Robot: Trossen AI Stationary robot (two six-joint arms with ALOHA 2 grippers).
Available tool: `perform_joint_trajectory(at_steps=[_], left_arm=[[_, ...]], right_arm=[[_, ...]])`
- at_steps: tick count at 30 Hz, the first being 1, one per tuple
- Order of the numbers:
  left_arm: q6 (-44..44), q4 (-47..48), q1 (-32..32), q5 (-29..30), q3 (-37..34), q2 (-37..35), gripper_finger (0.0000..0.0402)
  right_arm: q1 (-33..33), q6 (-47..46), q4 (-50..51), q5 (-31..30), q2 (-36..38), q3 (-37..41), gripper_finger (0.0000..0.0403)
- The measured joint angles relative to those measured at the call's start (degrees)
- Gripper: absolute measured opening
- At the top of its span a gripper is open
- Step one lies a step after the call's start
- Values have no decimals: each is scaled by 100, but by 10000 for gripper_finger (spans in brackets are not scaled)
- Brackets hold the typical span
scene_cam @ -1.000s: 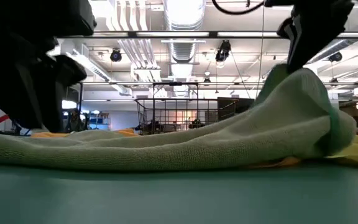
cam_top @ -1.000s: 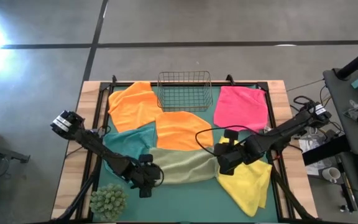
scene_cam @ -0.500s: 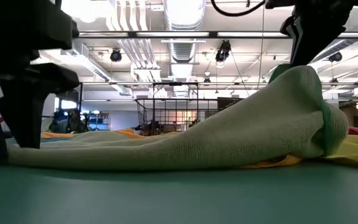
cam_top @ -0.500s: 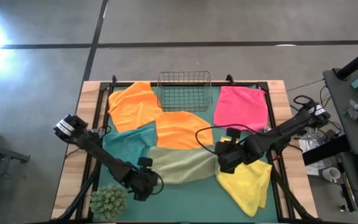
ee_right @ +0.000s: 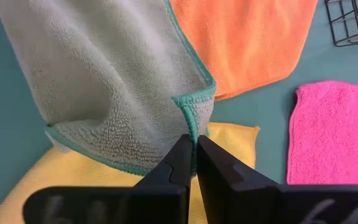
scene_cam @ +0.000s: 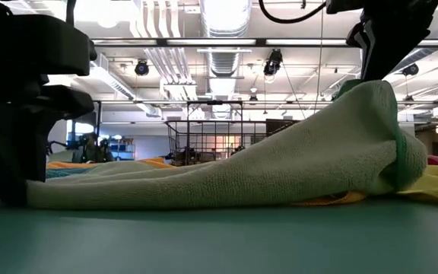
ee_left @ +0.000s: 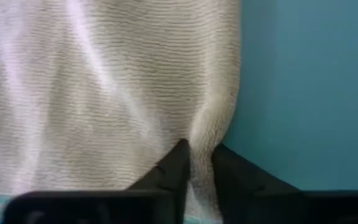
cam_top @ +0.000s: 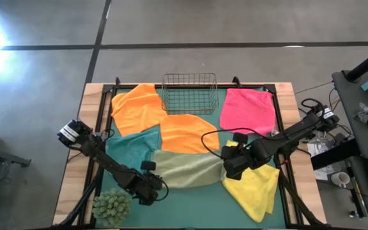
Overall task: Fold microfiber towels
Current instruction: Fold the light green microfiber cloth
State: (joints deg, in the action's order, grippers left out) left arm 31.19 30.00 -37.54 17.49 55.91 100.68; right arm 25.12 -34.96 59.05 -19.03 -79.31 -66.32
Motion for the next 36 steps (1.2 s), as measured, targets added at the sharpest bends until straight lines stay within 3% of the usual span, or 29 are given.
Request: perform_joint_trajectory(at_steps=[2,12,21,26,36], left_arm=[[8,8,2,24,-3,0,10],[14,149,9,-61,227,0,2],[12,480,13,-59,397,-11,2],[257,891,13,-102,533,-22,2],[301,1023,32,-6,929,-303,2]], right_arm=[[0,21,2,2,6,0,13],[-4,258,4,450,46,0,18],[-2,423,27,557,76,0,112],[40,494,-10,867,175,0,144],[571,1039,-1753,898,-30,176,151]])
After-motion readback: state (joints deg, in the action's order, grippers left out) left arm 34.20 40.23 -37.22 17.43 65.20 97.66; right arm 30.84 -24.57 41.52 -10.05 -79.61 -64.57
